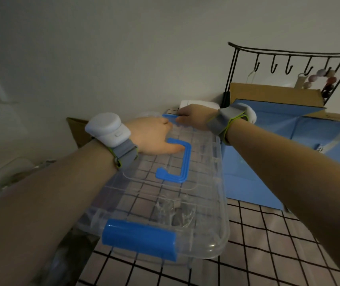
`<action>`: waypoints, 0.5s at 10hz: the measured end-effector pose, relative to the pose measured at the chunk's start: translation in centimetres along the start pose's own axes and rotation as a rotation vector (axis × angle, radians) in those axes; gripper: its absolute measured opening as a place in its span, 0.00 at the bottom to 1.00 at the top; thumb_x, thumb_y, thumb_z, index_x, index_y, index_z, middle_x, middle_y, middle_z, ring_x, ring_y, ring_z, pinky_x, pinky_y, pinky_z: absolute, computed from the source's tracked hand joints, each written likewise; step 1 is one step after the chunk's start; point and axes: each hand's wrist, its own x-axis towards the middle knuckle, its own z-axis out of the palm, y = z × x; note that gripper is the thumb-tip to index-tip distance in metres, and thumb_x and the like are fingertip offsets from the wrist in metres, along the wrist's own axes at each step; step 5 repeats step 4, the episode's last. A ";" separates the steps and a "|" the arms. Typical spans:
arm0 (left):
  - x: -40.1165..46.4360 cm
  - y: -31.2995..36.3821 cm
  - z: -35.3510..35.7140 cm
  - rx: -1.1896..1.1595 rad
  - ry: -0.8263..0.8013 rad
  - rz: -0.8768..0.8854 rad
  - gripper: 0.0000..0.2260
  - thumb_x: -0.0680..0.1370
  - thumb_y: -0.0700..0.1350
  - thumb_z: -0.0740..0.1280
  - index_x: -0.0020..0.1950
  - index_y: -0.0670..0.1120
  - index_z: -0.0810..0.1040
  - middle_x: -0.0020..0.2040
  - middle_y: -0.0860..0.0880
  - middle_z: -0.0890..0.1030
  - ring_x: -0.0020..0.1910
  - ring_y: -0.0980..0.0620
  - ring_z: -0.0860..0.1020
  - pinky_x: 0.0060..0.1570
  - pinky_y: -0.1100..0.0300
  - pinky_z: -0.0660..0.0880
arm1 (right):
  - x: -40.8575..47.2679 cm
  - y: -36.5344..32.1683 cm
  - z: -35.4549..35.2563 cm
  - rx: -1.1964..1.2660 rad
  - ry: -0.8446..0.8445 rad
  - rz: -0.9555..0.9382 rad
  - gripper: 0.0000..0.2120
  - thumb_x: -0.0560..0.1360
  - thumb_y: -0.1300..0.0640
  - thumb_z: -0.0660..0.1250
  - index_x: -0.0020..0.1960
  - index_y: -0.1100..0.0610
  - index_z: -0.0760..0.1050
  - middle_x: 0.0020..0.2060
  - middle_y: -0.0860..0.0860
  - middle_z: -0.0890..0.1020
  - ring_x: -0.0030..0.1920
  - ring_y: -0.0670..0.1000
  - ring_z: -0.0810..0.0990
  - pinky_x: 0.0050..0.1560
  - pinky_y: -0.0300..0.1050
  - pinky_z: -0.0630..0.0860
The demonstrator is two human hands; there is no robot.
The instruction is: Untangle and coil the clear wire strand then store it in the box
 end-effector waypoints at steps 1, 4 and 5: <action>0.0 0.0 0.0 0.000 -0.006 -0.010 0.34 0.74 0.66 0.54 0.68 0.41 0.66 0.67 0.45 0.69 0.63 0.45 0.70 0.62 0.50 0.69 | -0.3 -0.2 0.1 -0.021 0.052 0.000 0.15 0.80 0.55 0.56 0.60 0.60 0.74 0.58 0.58 0.77 0.58 0.56 0.73 0.35 0.32 0.64; -0.8 1.3 -3.8 0.188 0.096 0.027 0.19 0.76 0.56 0.59 0.58 0.44 0.76 0.55 0.41 0.78 0.52 0.41 0.76 0.51 0.51 0.74 | -4.2 -0.5 -0.1 -0.295 0.307 0.016 0.13 0.79 0.58 0.54 0.61 0.58 0.71 0.59 0.59 0.74 0.57 0.61 0.74 0.47 0.51 0.69; -0.8 1.3 -3.8 0.188 0.096 0.027 0.19 0.76 0.56 0.59 0.58 0.44 0.76 0.55 0.41 0.78 0.52 0.41 0.76 0.51 0.51 0.74 | -4.2 -0.5 -0.1 -0.295 0.307 0.016 0.13 0.79 0.58 0.54 0.61 0.58 0.71 0.59 0.59 0.74 0.57 0.61 0.74 0.47 0.51 0.69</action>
